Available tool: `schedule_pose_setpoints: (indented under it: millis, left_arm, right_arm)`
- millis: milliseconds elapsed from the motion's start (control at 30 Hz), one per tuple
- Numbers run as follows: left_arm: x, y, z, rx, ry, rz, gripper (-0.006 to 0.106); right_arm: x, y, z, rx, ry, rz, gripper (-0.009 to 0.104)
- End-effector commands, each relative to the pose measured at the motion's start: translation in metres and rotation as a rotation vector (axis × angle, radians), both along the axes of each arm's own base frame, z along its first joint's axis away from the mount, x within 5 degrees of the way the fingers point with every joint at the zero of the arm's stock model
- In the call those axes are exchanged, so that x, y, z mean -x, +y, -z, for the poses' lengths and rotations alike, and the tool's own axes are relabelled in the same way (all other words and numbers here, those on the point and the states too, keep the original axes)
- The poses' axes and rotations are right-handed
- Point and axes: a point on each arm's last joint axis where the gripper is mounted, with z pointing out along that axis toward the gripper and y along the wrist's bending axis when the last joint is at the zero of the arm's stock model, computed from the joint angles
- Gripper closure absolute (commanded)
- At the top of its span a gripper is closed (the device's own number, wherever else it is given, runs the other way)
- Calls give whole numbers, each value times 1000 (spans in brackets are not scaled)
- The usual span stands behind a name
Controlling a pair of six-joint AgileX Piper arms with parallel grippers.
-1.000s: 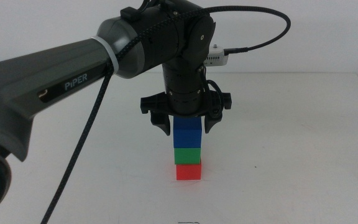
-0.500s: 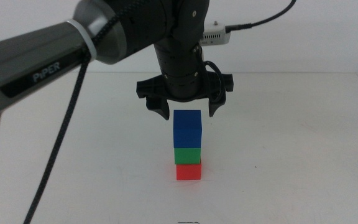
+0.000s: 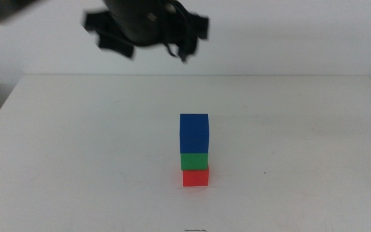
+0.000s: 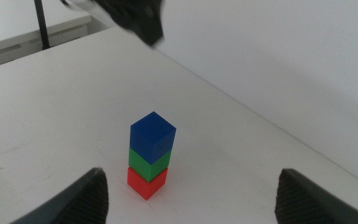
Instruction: Stack red cubes first, then green, then blue cubes in a specific spot.
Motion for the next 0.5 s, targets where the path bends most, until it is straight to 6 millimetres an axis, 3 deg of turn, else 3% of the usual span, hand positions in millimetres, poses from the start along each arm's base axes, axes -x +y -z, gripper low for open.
schedule_pose_setpoints:
  millis: [0, 267, 467]
  left_arm:
    - [27, 31, -43, -48, -107, 24, 11]
    - [66, 72, -89, -110, -290, 91, 10]
    - [87, 100, -99, -160, -365, 49, 10]
  right_arm:
    - [-1, -1, -14, -39, -93, 0, 17]
    - [-1, -1, -14, -39, -93, 0, 17]
    - [-1, -1, -14, -39, -93, 0, 17]
